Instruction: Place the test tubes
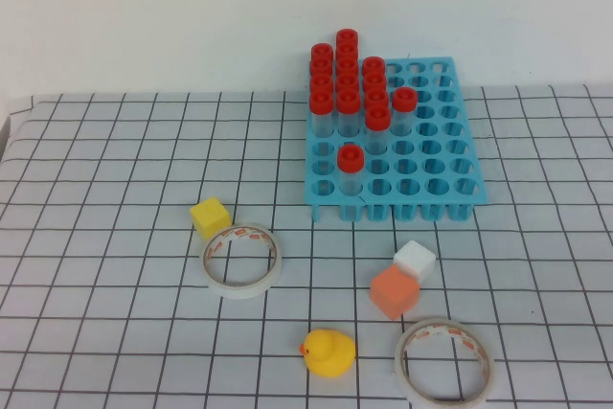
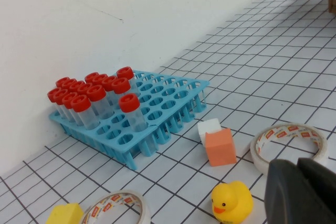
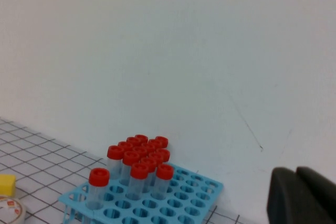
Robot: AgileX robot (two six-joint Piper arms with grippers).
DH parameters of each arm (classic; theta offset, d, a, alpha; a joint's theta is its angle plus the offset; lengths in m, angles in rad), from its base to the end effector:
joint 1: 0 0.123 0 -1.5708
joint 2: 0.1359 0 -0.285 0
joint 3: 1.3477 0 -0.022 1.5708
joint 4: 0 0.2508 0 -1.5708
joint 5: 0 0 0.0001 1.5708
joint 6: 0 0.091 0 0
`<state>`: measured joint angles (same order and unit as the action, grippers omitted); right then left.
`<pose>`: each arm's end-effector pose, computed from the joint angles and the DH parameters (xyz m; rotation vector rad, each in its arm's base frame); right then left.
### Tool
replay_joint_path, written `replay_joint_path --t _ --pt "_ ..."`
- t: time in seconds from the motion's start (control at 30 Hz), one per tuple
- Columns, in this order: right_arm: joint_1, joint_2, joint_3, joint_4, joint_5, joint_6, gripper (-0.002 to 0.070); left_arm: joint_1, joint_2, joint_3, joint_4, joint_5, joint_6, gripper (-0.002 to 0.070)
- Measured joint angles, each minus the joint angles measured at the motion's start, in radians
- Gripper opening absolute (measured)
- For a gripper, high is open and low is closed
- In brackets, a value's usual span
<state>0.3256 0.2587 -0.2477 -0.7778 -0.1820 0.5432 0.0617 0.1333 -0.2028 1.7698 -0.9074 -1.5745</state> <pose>0.0661 0.0344 0.2920 -0.4746 1.2830 0.1702 0.0315 -0.0684 0.2544 0.8364 1.4189 -0.4449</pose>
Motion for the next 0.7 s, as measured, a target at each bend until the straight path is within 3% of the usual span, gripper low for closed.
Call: replay_joint_path --t 0.47,0.53,0.63,0.7 --pt "0.0 -0.043 0.016 0.054 0.124 -0.037 0.0002 0.0 0.0 0.0 0.0 0.0 0.0 -0.0001" --pt "0.0 -0.043 0.021 0.243 0.155 -0.227 0.0002 0.0 0.0 0.0 0.0 0.0 0.0 -0.0001" --pt "0.0 -0.043 0.047 0.744 0.189 -0.703 0.0001 0.0 0.0 0.0 0.0 0.0 0.0 -0.0001" --pt "-0.002 -0.043 0.078 0.962 0.166 -0.944 0.0001 0.0 0.0 0.0 0.0 -0.002 0.0 -0.0001"
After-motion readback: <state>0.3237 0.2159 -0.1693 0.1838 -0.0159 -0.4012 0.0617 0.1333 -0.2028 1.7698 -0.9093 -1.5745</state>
